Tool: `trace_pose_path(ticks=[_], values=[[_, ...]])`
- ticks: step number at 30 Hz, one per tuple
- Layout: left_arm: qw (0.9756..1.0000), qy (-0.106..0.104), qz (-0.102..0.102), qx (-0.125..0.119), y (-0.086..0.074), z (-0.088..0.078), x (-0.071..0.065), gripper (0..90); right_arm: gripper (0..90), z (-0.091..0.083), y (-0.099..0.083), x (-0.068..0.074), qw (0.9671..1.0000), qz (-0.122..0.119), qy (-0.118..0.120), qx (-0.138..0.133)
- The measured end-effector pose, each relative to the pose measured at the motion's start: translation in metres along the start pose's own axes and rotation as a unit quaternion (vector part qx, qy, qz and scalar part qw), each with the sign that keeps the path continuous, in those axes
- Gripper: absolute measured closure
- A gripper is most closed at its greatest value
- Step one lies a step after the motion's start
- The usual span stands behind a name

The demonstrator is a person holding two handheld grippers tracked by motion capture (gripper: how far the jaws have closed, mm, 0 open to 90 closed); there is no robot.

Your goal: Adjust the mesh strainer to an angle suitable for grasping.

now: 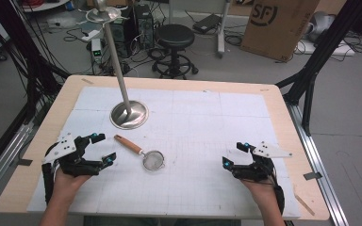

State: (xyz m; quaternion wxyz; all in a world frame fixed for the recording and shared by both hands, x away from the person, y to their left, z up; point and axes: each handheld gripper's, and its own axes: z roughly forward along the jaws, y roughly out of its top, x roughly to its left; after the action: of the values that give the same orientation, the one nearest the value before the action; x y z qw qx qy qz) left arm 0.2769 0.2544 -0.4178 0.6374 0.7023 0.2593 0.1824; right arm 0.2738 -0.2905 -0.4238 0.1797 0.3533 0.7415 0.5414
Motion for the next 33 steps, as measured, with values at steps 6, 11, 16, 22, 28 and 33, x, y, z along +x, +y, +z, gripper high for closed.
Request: trace_pose_path(ticks=[6, 11, 16, 22, 28, 33], values=[[1.0000, 0.002, -0.003, 0.008, -0.002, 0.003, -0.002, 15.3, 14.5, 0.001, -0.001, 0.000, 1.0000, 0.003, 0.005, 0.001], [0.9999, 0.003, 0.003, 0.015, -0.003, 0.003, -0.002, 15.3, 14.5, 0.001, -0.001, 0.002, 1.0000, 0.000, 0.006, 0.005], [0.9995, 0.001, 0.006, 0.031, -0.004, 0.004, -0.001, 15.3, 14.5, 0.001, -0.001, 0.002, 1.0000, 0.001, 0.005, 0.004], [0.9992, -0.012, 0.004, 0.038, -0.006, 0.009, -0.004, 15.3, 14.5, 0.001, -0.002, 0.004, 0.9999, -0.002, -0.001, 0.011], [0.9986, -0.013, 0.005, 0.051, -0.006, 0.014, -0.006, 15.2, 14.5, 0.003, -0.003, 0.004, 0.9997, -0.005, 0.002, 0.022], [0.9981, -0.018, 0.017, 0.056, 0.000, 0.017, -0.005, 15.2, 14.5, 0.004, -0.005, 0.004, 0.9998, -0.002, 0.000, 0.022]])
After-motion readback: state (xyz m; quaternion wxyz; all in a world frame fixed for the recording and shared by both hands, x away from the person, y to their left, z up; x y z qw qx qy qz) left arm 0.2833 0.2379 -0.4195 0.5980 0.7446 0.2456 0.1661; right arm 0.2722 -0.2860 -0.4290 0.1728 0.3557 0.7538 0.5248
